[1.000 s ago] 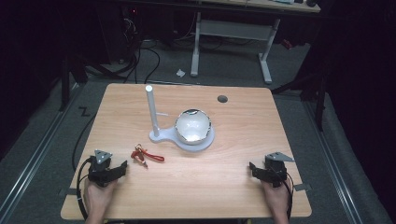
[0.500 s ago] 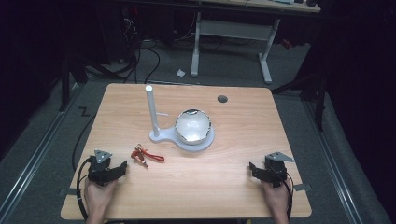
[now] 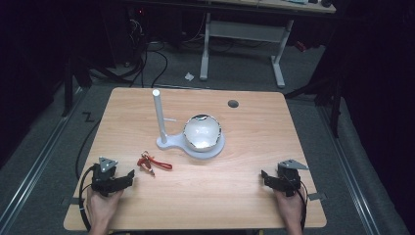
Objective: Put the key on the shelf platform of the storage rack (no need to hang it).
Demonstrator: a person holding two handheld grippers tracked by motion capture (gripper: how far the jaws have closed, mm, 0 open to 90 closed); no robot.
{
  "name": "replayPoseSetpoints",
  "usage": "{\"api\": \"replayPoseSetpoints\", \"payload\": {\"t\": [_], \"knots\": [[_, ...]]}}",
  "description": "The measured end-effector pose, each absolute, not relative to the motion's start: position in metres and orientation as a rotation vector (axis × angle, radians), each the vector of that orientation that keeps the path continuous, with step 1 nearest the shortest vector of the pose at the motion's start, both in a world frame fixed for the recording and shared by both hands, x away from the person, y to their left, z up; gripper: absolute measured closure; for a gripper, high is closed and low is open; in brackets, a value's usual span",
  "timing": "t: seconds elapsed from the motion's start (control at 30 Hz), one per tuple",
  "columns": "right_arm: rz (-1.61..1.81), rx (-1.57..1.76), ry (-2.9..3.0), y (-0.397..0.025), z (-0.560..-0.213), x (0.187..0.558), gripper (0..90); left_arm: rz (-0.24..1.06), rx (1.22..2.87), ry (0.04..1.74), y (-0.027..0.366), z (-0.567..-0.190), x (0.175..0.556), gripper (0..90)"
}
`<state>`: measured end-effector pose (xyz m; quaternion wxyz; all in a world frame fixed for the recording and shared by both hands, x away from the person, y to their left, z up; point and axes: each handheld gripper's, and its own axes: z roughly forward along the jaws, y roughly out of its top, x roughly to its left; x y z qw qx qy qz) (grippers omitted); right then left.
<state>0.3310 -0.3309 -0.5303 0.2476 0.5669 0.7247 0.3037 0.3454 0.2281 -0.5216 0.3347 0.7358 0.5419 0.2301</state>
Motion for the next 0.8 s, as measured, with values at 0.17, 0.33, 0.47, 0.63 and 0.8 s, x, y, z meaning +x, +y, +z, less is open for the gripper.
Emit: {"api": "replayPoseSetpoints", "payload": {"t": [0.17, 0.33, 0.47, 0.63, 0.8], "knots": [[0.828, 1.544, 1.977, -0.331, -0.530, 0.331, 27.6, 0.588, 1.932, 1.392, 0.221, -0.516, 0.338, 18.7], [0.828, 1.545, 1.977, -0.331, -0.530, 0.331, 27.6, 0.561, 1.952, 1.360, 0.212, -0.513, 0.337, 16.1], [0.829, 1.546, 1.975, -0.331, -0.530, 0.331, 27.6, 0.546, 1.971, 1.335, 0.202, -0.511, 0.337, 15.4], [0.829, 1.546, 1.976, -0.331, -0.530, 0.331, 27.6, 0.523, 1.981, 1.323, 0.192, -0.510, 0.341, 15.0], [0.829, 1.550, 1.975, -0.331, -0.530, 0.331, 27.6, 0.542, 2.021, 1.318, 0.181, -0.510, 0.347, 14.7]]}}
